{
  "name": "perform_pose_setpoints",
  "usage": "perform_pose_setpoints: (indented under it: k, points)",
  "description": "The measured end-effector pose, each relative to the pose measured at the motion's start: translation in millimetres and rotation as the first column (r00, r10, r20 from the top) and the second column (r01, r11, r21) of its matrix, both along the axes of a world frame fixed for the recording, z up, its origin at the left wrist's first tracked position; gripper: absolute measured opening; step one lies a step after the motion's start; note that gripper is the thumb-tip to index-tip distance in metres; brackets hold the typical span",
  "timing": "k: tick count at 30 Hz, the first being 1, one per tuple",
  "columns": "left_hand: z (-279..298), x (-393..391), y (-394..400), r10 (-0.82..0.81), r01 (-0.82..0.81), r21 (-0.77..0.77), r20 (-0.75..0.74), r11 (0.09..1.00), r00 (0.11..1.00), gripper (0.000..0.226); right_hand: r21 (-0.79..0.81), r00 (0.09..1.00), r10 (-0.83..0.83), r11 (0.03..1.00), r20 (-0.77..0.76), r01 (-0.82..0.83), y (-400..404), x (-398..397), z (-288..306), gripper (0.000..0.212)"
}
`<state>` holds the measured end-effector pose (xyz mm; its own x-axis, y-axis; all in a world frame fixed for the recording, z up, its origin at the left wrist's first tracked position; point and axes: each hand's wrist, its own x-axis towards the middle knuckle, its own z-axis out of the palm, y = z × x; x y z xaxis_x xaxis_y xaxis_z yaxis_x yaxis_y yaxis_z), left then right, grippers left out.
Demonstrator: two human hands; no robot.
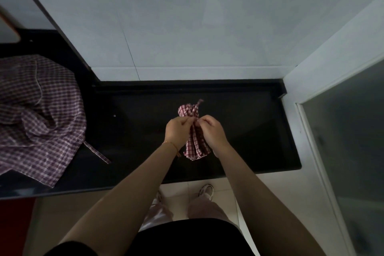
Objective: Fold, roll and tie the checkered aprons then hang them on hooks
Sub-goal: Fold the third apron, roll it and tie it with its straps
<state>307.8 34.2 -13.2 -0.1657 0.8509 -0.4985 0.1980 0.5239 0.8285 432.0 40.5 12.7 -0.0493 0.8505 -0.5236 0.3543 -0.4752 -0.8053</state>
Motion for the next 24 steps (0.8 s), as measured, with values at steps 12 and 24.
perform_pose_setpoints:
  k: [12, 24]
  points:
    - [7, -15, 10, -0.356, 0.359, 0.014, -0.082, 0.933, 0.931, 0.024, 0.319, 0.823, 0.204, 0.852, 0.530, -0.416, -2, -1, -4, 0.020]
    - [15, -12, 7, -0.426, 0.456, 0.019, -0.326, 0.890, 0.844, 0.021, 0.380, 0.710, 0.184, 0.739, 0.680, -0.556, -4, -6, 7, 0.025]
